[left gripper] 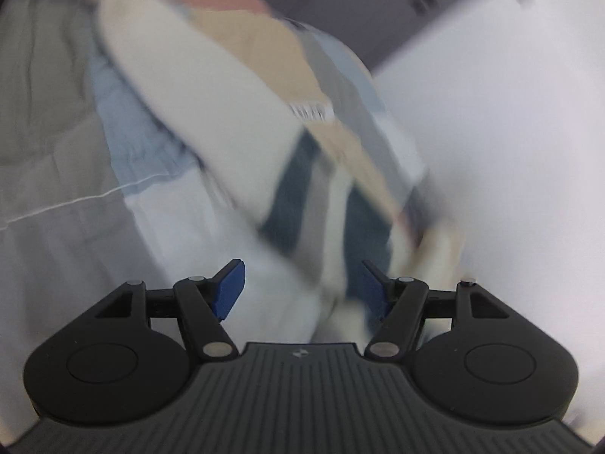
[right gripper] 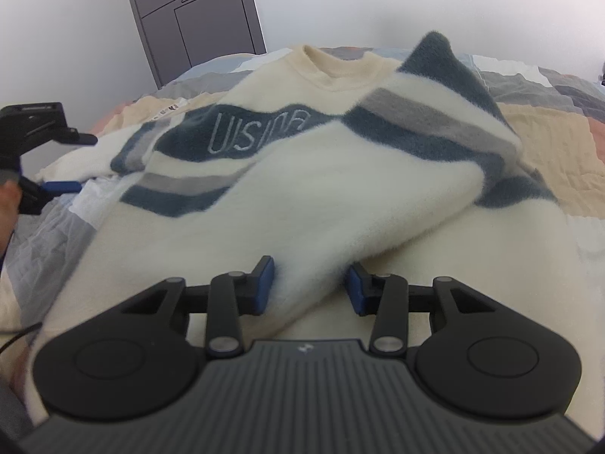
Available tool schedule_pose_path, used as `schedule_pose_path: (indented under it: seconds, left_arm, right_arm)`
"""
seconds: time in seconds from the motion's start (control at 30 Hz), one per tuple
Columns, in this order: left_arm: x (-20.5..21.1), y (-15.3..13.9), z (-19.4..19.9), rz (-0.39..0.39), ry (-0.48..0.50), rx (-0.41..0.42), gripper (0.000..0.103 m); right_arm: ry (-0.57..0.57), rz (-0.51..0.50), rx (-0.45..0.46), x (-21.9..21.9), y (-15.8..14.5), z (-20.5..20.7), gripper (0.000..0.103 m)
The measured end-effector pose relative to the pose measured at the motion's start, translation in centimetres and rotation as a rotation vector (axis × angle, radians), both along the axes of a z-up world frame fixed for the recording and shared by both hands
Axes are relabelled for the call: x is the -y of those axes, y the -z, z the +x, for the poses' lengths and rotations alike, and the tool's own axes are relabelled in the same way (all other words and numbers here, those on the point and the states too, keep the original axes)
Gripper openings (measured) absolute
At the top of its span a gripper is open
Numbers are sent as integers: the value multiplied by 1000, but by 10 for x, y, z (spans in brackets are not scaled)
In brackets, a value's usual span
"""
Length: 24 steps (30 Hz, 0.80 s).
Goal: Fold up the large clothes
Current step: 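Move the left gripper to the sweater side edge and grasp it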
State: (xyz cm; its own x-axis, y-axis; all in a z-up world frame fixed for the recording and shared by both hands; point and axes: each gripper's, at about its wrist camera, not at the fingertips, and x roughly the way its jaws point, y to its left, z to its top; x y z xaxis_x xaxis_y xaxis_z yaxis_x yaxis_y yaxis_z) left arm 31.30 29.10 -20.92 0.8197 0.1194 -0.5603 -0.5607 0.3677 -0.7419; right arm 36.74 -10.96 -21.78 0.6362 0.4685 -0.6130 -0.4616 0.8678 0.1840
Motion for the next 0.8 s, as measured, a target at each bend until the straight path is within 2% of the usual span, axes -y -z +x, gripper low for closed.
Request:
schedule_pose_path:
  seconds: [0.03,0.07,0.13,0.23,0.3,0.47,0.53,0.6,0.8]
  left_arm:
    - [-17,13,-4,-98,-53,65,71]
    - [-30,22,-5,-145,-100,73,71]
    - [-52,34,-6,-130,-162,62,71]
    - [-79,61,-11,-248,-262,113,71]
    - [-94,69,-13,-275,-304,153,71]
    - [-120,65,-9,-210,-360,200,71]
    - [-128,56,-3,-97,-368,171,71]
    - [-136,53,4,-20,-386,143,71]
    - [-158,60,27,68,-398,95,70]
  right_arm:
    - [1,-1,2,0,0,0,43]
    - [2,-1,3,0,1,0,43]
    - [4,-1,1,0,1,0,44]
    - [7,0,-2,0,1,1,44]
    - [7,-1,-1,0,2,1,44]
    - [8,2,-3,0,4,2,44]
    - [8,0,-2,-1,4,2,44]
    - [8,0,-5,-1,6,4,43]
    - [10,-1,-11,-3,8,8,43]
